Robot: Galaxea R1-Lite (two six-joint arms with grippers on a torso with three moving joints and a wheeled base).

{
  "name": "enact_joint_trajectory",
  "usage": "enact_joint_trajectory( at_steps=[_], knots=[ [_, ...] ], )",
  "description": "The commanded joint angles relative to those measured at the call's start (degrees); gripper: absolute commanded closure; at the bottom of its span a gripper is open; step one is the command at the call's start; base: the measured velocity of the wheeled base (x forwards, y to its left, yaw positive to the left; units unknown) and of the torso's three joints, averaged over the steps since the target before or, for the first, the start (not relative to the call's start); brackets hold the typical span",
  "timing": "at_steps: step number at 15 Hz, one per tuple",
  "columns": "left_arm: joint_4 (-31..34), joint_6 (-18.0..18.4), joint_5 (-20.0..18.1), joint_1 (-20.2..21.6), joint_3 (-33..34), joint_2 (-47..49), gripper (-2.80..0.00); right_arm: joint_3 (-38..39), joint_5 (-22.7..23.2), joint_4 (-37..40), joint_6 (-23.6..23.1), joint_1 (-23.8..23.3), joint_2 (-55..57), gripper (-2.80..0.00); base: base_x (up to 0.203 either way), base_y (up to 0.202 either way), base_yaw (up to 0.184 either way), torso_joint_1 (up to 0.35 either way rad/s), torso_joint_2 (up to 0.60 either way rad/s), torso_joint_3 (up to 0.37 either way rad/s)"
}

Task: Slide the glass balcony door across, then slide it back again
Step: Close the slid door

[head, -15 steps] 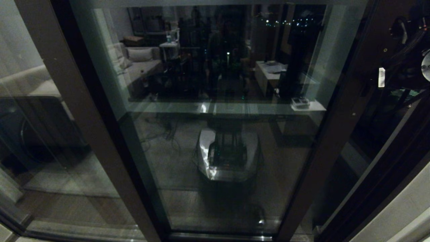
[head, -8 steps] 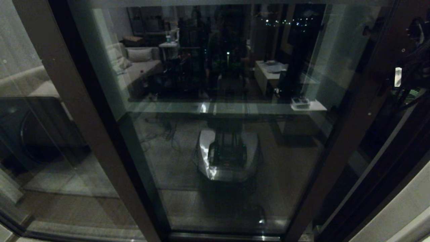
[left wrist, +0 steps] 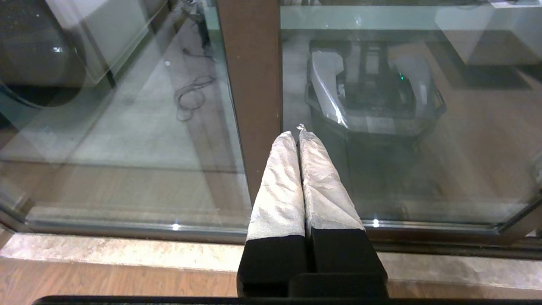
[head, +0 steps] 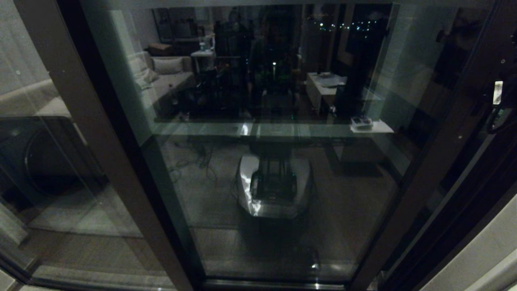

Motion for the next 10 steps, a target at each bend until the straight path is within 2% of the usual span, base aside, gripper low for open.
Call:
enact_joint_trajectory(
  at_steps=[1,10],
  knots=[
    [0.0,0.0,0.0,0.0,0.0,0.0,0.00,0.0,1.1,0.3,-0.6,-2.2,-0.2,-2.80,0.000,0.000,0.000,0.000,0.00,0.000],
    [0.0,0.0,0.0,0.0,0.0,0.0,0.00,0.1,4.8,-1.7,-2.3,-7.9,-0.1,-2.80,0.000,0.000,0.000,0.000,0.00,0.000]
  ],
)
